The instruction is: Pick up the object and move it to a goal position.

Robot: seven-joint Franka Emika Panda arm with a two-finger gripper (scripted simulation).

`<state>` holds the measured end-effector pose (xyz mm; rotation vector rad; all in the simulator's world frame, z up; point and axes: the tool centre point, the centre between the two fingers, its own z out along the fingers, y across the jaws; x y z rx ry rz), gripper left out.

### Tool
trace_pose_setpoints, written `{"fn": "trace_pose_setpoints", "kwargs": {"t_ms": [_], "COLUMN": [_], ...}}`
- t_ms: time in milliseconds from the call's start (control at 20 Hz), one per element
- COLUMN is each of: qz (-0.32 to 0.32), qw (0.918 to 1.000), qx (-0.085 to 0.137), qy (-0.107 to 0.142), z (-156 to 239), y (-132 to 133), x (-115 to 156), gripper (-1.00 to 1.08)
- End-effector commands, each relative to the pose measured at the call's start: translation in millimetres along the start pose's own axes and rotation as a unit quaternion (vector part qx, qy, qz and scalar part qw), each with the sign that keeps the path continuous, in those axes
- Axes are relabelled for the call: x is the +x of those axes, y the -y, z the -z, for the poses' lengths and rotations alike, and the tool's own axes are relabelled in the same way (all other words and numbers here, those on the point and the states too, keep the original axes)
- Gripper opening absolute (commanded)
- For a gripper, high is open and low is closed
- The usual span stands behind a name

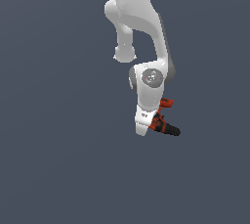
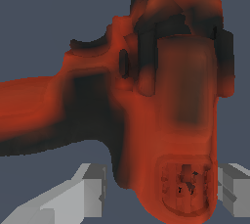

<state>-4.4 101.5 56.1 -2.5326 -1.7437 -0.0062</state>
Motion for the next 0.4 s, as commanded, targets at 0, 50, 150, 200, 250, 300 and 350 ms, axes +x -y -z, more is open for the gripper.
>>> {"fn": "trace_pose_setpoints", "kwargs": {"t_ms": [0, 50, 150, 200, 250, 300, 350], "qz": [0.0, 0.0, 0.0, -0.001, -0.001, -0.001, -0.001], "qw": [1.0, 1.0, 1.0, 1.0, 1.0, 1.0, 1.0], "qx": [-0.003, -0.003, -0.003, -0.003, -0.003, -0.003, -0.003], "qy": [-0.002, -0.002, -0.002, -0.002, -0.002, -0.002, -0.002], "z": [4.4, 4.7, 5.1, 5.5, 5.5, 5.6, 5.6], "y": [10.0, 13.4, 18.1, 19.5, 20.3, 20.4, 20.4], "x": [12.6, 16.0, 21.3, 23.0, 24.2, 25.0, 25.2], "gripper": [-1.0, -1.0, -1.0, -1.0, -1.0, -1.0, -1.0]}}
